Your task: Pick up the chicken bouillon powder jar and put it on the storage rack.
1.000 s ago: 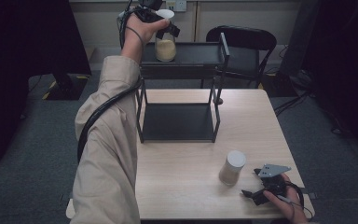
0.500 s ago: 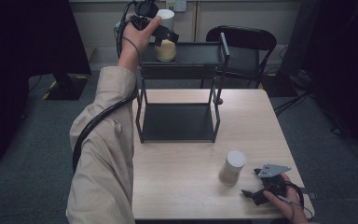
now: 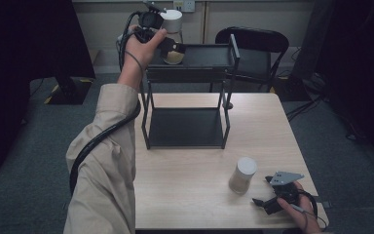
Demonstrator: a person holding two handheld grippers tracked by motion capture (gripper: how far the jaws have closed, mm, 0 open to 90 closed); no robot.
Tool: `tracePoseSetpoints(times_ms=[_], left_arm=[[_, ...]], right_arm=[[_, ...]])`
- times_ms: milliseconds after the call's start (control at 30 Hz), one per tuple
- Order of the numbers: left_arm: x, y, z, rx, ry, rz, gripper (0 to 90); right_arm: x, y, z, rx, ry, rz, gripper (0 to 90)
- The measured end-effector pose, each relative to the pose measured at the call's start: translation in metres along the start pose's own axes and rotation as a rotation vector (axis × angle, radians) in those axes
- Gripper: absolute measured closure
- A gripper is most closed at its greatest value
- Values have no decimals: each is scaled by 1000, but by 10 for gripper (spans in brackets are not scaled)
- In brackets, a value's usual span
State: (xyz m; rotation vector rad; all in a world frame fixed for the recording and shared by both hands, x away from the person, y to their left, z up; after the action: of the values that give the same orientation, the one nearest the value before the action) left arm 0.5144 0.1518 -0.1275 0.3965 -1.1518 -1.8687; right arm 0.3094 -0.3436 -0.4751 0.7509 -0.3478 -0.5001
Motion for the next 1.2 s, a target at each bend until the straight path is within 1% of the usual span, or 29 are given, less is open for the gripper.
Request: tracePoseSetpoints(times_ms=[167, 333, 467, 567, 900, 1033, 1067, 1133, 1200], left_arm=[[1, -8, 2, 6, -11, -7, 29], [0, -17, 4, 14, -19, -4, 29], [1, -24, 4, 16, -17, -3, 29], [0, -29, 4, 23, -25, -1, 29], [-5, -48, 1, 25, -29, 10, 29], [-6, -56, -2, 21, -37, 13, 29], [-6, -59, -2, 27, -37, 11, 29], [-5, -62, -2, 43, -32, -5, 28], [-4, -65, -2, 58, -31, -7, 28]], right_arm=[[0, 0, 0, 0, 0, 0, 0], [0, 0, 0, 0, 0, 0, 0], [0, 0, 0, 0, 0, 0, 0], [0, 0, 0, 0, 0, 0, 0], [0, 0, 0, 0, -1, 0, 0], [0, 0, 0, 0, -1, 0, 0], [0, 0, 0, 0, -1, 1, 0], [0, 0, 0, 0, -1, 1, 0], [0, 0, 0, 0, -1, 1, 0]])
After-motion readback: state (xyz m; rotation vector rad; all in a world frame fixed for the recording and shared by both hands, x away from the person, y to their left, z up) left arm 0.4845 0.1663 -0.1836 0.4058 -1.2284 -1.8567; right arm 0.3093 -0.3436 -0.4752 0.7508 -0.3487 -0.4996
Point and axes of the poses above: each handheld gripper's, and its own axes: z roughly backward along the jaws, y roughly out of its top, x roughly to its right, the point moved 8 cm from there along -z, roughly forward along the jaws, and after that the axes turned 7 degrees about z, right-handed, at the moved point
